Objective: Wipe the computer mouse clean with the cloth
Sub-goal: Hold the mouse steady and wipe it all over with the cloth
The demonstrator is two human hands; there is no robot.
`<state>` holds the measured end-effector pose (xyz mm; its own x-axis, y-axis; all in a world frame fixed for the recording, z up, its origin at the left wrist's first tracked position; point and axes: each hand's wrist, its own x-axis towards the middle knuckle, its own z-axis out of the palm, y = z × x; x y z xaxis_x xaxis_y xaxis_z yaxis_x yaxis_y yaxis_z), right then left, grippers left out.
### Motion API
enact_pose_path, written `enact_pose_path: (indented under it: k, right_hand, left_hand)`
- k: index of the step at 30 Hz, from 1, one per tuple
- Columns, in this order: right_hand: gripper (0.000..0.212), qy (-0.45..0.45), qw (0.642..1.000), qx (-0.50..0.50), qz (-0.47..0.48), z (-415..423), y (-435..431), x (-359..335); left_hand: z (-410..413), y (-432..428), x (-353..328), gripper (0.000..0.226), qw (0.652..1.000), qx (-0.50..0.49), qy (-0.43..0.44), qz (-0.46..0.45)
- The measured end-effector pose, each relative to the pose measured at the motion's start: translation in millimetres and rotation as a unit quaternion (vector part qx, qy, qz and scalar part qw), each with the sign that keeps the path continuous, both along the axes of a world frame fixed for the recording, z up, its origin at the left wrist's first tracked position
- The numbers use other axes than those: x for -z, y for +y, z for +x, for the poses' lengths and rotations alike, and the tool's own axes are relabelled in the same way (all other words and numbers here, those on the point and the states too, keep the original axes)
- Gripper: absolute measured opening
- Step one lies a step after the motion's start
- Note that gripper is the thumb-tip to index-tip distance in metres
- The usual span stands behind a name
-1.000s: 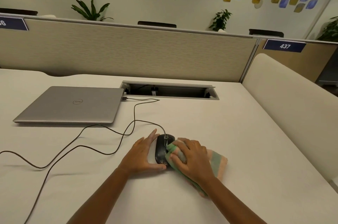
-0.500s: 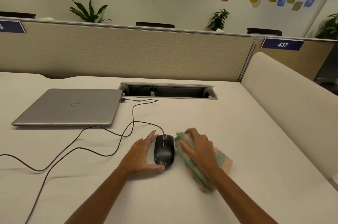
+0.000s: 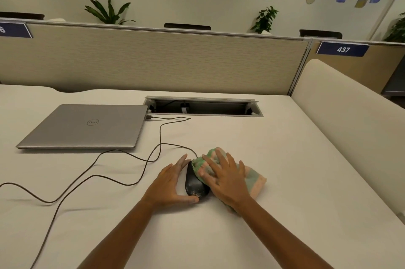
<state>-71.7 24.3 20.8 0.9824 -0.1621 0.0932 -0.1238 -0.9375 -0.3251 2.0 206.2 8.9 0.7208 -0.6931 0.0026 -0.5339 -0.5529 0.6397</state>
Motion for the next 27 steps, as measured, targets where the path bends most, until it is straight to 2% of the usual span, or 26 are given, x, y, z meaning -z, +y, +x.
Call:
enact_pose_path:
  k: [7, 13, 15, 19, 24, 27]
  right_hand:
    - [0.069, 0.048, 0.994, -0.086, -0.049, -26, -24, -11]
    - [0.072, 0.081, 0.99, -0.099, -0.054, -38, -38, -20]
    - [0.071, 0.08, 0.993, -0.079, -0.021, -32, -43, -24]
    - [0.044, 0.03, 0.994, -0.009, 0.103, -12, -46, -33]
    - [0.059, 0.016, 0.977, 0.022, 0.214, 27, -28, -33]
    - [0.066, 0.069, 0.987, 0.027, 0.143, 33, -11, -19]
  left_hand:
    - [1, 1, 2, 0.126, 1.0, -0.004, -0.003, 0.005]
    - [2, 0, 4, 0.123, 1.0, 0.002, -0.004, 0.002]
    - [2, 1, 4, 0.126, 1.0, 0.0, -0.002, 0.001]
    - [2, 0, 4, 0.124, 1.0, 0.001, -0.006, 0.0]
    - [1, 0, 3, 0.125, 1.0, -0.002, -0.008, 0.001]
    - [1, 0, 3, 0.118, 1.0, -0.01, -0.008, -0.004]
